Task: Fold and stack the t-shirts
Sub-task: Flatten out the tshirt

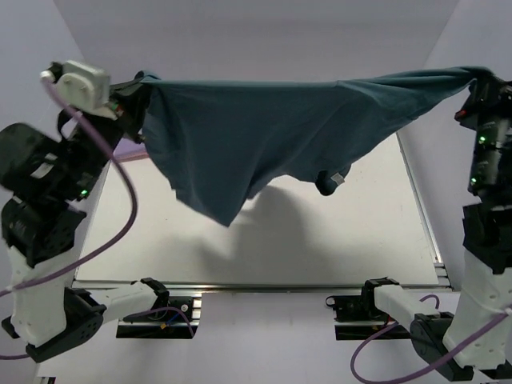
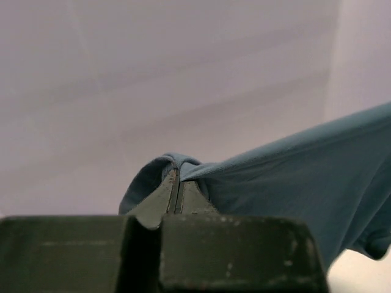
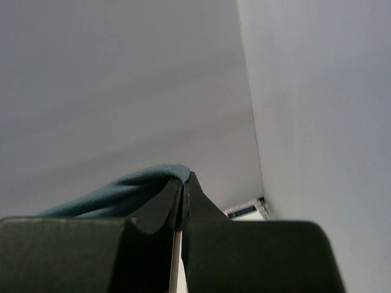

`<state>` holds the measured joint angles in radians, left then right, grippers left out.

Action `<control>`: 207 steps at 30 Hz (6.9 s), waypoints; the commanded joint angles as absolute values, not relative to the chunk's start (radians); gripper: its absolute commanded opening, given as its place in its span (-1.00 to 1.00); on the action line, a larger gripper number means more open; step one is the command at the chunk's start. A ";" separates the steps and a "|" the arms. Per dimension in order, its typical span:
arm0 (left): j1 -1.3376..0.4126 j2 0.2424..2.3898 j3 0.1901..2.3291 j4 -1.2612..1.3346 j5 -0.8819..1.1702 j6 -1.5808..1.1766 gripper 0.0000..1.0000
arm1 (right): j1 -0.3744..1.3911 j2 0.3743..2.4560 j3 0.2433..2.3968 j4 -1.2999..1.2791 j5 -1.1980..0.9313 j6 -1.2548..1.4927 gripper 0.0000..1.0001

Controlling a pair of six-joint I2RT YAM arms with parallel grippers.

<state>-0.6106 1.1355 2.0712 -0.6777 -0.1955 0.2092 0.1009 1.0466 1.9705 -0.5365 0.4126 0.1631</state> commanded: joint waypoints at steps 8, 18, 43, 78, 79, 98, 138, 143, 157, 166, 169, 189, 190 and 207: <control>-0.603 1.107 2.195 -0.752 -0.122 0.186 -1.00 | 0.094 0.931 2.017 -0.288 0.460 0.008 -1.00; -0.594 1.264 1.903 -0.598 -0.397 0.166 -1.00 | 0.092 1.112 1.829 -0.200 0.528 0.018 -1.00; -0.344 2.393 2.220 -0.453 -0.272 0.086 -0.01 | 0.089 2.276 2.045 -0.281 0.356 0.074 -0.47; -0.365 1.707 1.114 -0.456 0.183 -0.259 0.80 | 0.209 1.367 0.796 -0.419 0.031 0.388 0.81; -0.365 1.692 1.114 -0.456 0.167 -0.268 0.80 | 0.207 1.368 0.792 -0.422 0.032 0.391 0.81; -0.365 1.738 1.083 -0.486 0.045 -0.282 0.43 | 0.210 1.419 0.807 -0.443 0.083 0.376 0.81; -0.356 1.942 1.659 -0.389 0.094 -0.095 -1.00 | 0.206 1.485 0.833 -0.419 0.141 0.348 0.81; -0.356 2.064 1.767 -0.457 0.025 -0.080 -1.00 | 0.207 1.508 0.844 -0.428 0.152 0.347 0.81; -0.353 2.117 1.853 -0.601 0.035 -0.109 0.82 | 0.207 1.502 0.834 -0.440 0.150 0.356 0.81; -0.325 1.694 1.280 -0.572 -0.202 -0.368 0.96 | 0.210 1.471 0.807 -0.449 0.138 0.345 0.81; -0.305 1.625 1.165 -0.572 -0.235 -0.445 0.85 | 0.207 1.479 0.807 -0.451 0.118 0.339 0.81; -0.216 1.747 1.081 -0.453 -0.097 -0.445 0.21 | 0.207 1.460 0.799 -0.449 0.129 0.340 0.81; -0.216 1.756 1.091 -0.462 -0.106 -0.445 0.18 | 0.207 1.463 0.796 -0.451 0.129 0.339 0.81; -0.216 1.672 1.066 -0.410 -0.020 -0.410 -1.00 | 0.209 1.439 0.788 -0.465 0.133 0.348 0.81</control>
<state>-0.2214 1.7588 1.0737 -0.4328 -0.0364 -0.4194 0.2054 1.4799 0.8017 -0.4480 0.1249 0.3389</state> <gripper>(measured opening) 0.026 0.905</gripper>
